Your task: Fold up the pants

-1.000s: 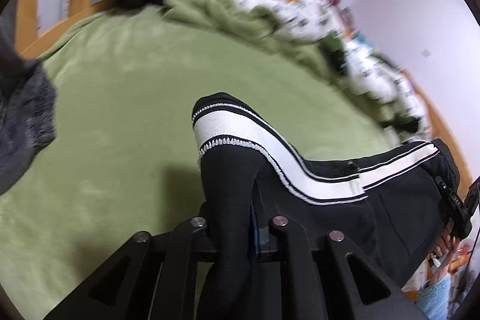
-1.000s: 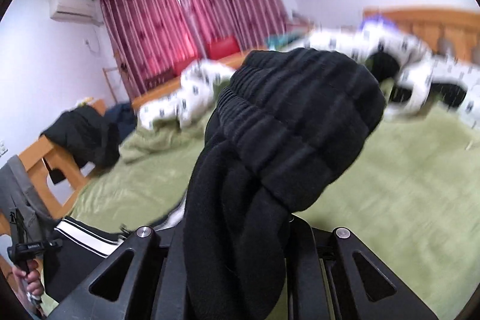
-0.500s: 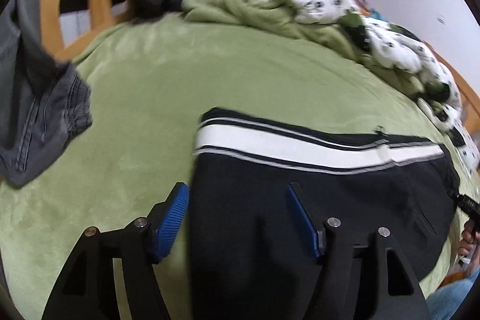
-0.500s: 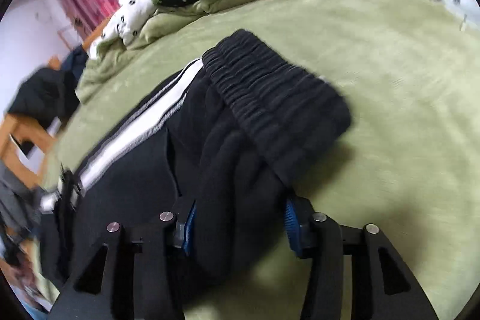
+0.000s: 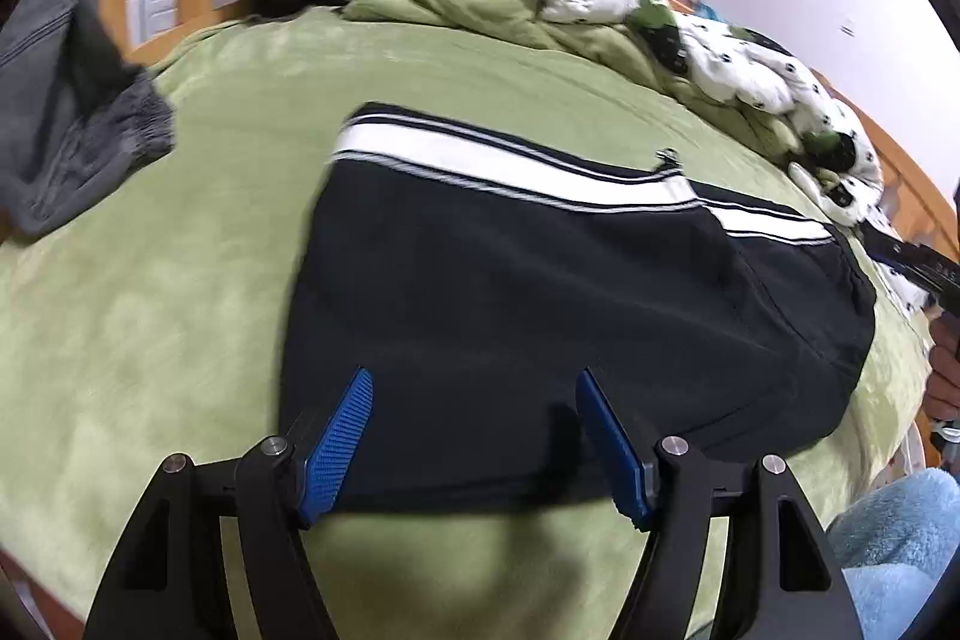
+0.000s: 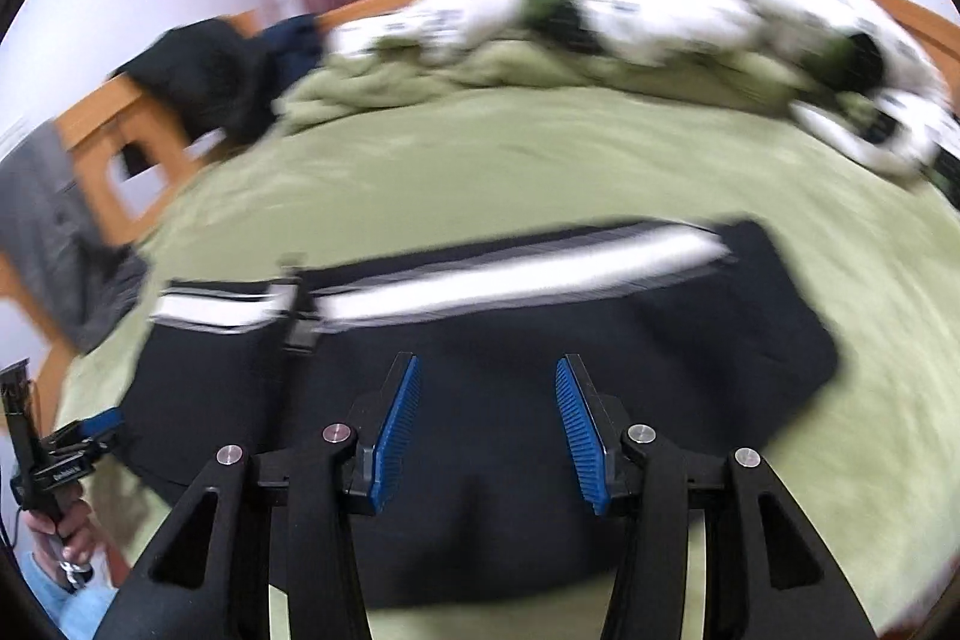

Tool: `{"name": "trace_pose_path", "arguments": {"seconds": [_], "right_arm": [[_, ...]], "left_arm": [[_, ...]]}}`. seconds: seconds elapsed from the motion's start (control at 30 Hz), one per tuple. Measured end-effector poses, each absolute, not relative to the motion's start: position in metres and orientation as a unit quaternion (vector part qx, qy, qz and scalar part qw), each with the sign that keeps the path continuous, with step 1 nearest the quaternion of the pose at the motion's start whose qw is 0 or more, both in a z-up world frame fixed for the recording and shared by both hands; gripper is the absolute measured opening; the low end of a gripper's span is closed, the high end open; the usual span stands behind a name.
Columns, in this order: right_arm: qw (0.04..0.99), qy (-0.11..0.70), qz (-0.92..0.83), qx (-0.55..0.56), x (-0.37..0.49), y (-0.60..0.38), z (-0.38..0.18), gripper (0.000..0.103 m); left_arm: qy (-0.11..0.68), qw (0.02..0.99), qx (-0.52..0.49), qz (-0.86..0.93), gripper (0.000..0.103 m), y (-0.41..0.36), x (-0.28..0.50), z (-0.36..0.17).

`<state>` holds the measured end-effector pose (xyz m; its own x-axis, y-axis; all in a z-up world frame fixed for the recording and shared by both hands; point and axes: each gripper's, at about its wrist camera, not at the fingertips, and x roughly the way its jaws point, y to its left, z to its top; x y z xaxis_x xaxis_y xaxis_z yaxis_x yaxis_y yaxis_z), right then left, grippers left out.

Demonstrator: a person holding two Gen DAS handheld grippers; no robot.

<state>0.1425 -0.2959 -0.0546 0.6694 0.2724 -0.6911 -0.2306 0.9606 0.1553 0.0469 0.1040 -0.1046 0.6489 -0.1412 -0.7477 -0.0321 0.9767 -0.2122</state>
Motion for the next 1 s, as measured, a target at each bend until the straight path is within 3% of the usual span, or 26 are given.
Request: {"name": "trace_pose_path", "arguments": {"seconds": [0.13,0.33,0.37,0.4,0.43,0.63,0.77,0.93,1.0], "right_arm": [[0.899,0.392,0.192,-0.021,0.166,-0.216,-0.067,0.034],[0.87,0.44,0.22,-0.044,0.192,-0.154,-0.099,0.033],[0.867,0.446,0.219,-0.048,0.194,-0.149,-0.106,0.03],[0.864,0.453,0.214,-0.054,0.198,-0.143,-0.116,0.013],[0.862,0.458,0.206,-0.061,0.199,-0.14,-0.122,0.007],[0.866,0.455,0.208,0.026,0.194,-0.178,-0.118,0.006],[0.851,0.487,0.192,-0.034,0.183,-0.17,-0.142,0.006],[0.869,0.464,0.17,-0.028,0.17,-0.181,-0.109,0.01],[0.881,0.446,0.156,-0.036,0.16,-0.182,-0.091,0.021]], "left_arm": [[0.422,0.898,-0.12,0.003,0.068,0.129,0.03,-0.113],[0.413,0.899,-0.147,0.012,0.068,0.159,0.015,-0.123],[0.411,0.899,-0.153,0.011,0.068,0.164,0.013,-0.125],[0.41,0.898,-0.158,0.007,0.068,0.167,0.011,-0.126],[0.41,0.897,-0.165,-0.002,0.068,0.17,0.011,-0.128],[0.414,0.896,-0.155,-0.04,0.068,0.171,0.001,-0.134],[0.401,0.879,-0.245,-0.079,0.068,0.184,0.002,-0.141],[0.385,0.857,-0.324,-0.111,0.068,0.188,0.014,-0.154],[0.392,0.843,-0.349,-0.115,0.068,0.188,0.02,-0.164]]}}
